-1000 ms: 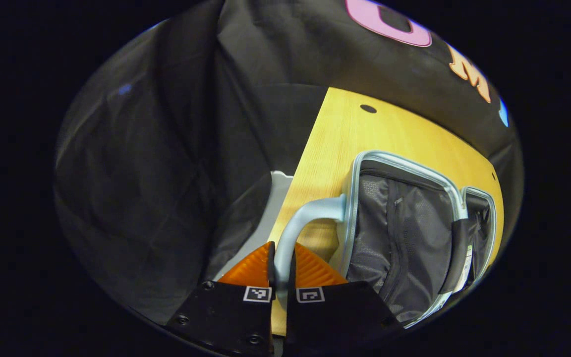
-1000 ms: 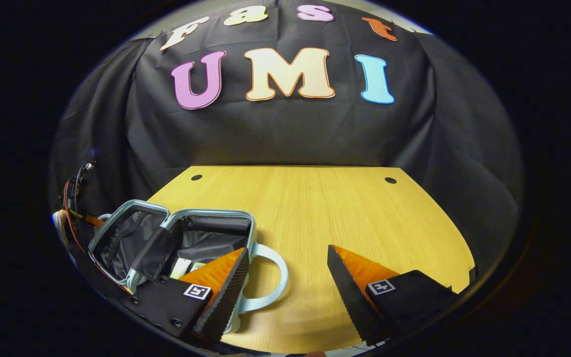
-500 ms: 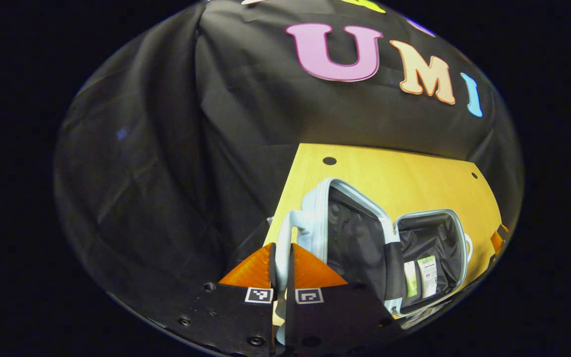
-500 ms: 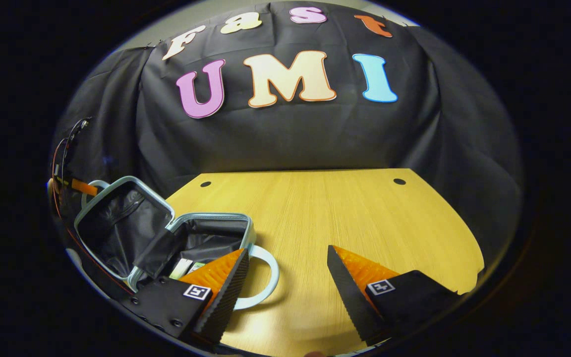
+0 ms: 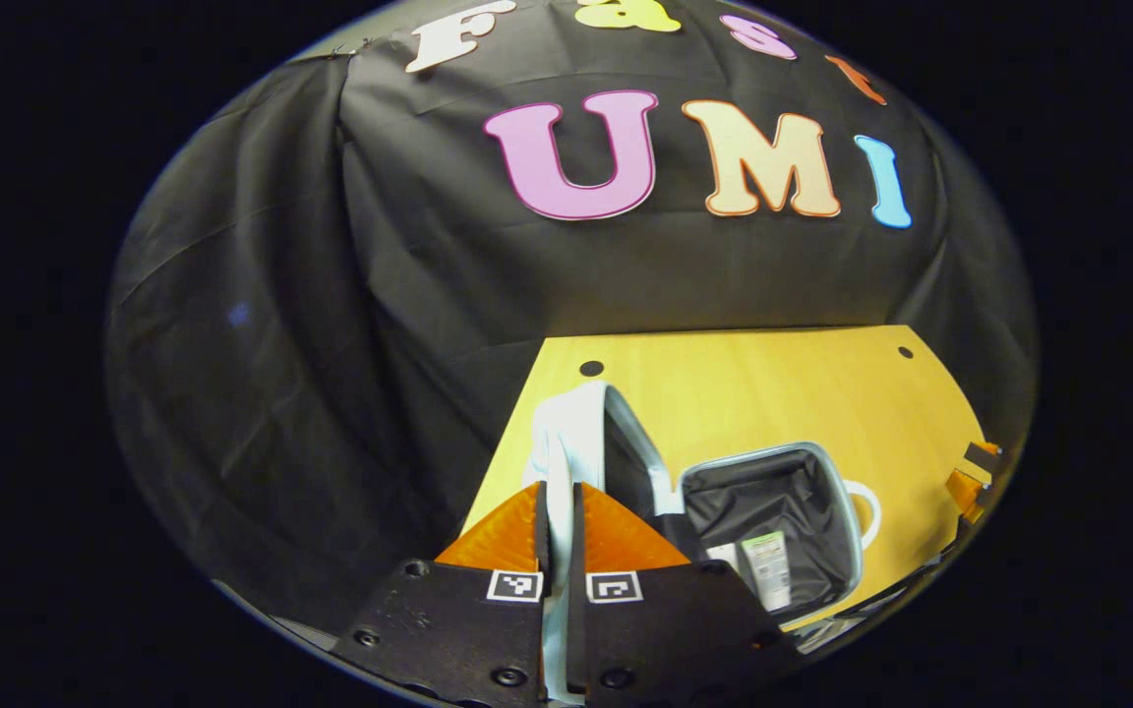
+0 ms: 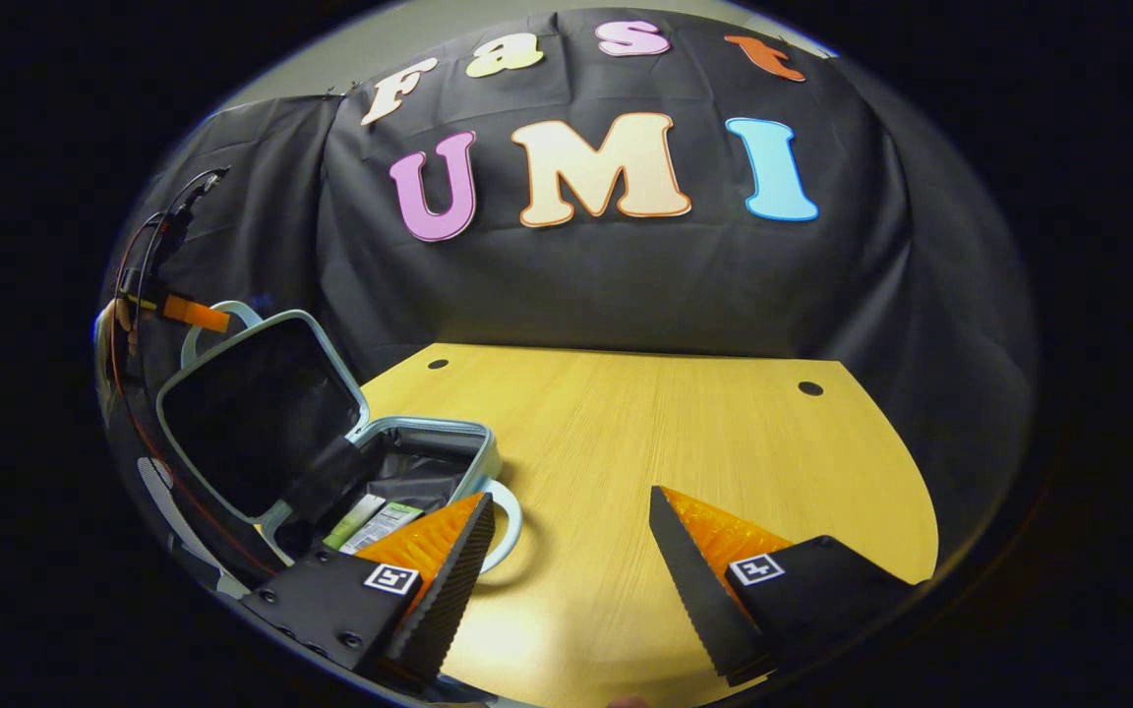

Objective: First open the suitcase, pack the skin care products into it, and then close the suitcase.

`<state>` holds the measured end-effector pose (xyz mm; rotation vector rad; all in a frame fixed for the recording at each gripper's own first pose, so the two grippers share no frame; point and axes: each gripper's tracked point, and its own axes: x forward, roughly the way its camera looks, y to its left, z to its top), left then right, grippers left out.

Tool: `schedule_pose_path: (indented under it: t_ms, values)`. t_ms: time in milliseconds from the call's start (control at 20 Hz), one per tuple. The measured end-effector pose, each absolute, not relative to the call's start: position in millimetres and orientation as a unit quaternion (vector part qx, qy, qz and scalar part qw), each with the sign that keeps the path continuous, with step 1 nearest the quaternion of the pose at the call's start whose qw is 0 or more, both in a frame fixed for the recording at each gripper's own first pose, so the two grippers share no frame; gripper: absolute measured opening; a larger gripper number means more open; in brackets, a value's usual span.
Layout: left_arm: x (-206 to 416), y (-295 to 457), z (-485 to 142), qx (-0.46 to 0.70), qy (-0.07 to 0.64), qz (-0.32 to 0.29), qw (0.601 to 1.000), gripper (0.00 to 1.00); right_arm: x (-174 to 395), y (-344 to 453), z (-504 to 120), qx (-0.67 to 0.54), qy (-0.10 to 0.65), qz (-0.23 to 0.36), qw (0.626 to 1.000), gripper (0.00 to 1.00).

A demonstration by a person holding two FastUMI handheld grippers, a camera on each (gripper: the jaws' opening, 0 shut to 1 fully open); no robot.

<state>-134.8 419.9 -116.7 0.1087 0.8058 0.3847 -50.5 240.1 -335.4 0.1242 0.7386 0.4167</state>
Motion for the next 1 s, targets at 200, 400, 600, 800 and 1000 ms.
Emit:
schedule_pose_path:
  t_ms: [200, 400, 600, 800, 1000]
  values:
    - [-117.2, 375.8, -111.5, 0.066, 0.386, 0.16, 0.906, 0.02, -48.7, 220.6, -338.0, 0.06, 0.361, 0.205, 0.908, 0.98]
    - [-93.2, 328.7, -116.7, 0.05, 0.382, 0.124, 0.914, 0.02, -48.8, 203.2, -339.4, 0.066, 0.36, 0.2, 0.909, 0.98]
    - [-77.5, 278.8, -133.2, 0.04, 0.388, 0.077, 0.917, 0.02, -42.2, 181.2, -349.8, 0.071, 0.365, 0.185, 0.91, 0.98]
    - [-64.1, 227.5, -154.0, 0.017, 0.403, 0.028, 0.915, 0.02, -34.6, 157.1, -351.4, 0.074, 0.361, 0.165, 0.915, 0.98]
    - [-61.9, 185.7, -178.2, 0.012, 0.417, -0.014, 0.909, 0.04, -32.4, 137.3, -349.1, 0.065, 0.358, 0.157, 0.918, 0.98]
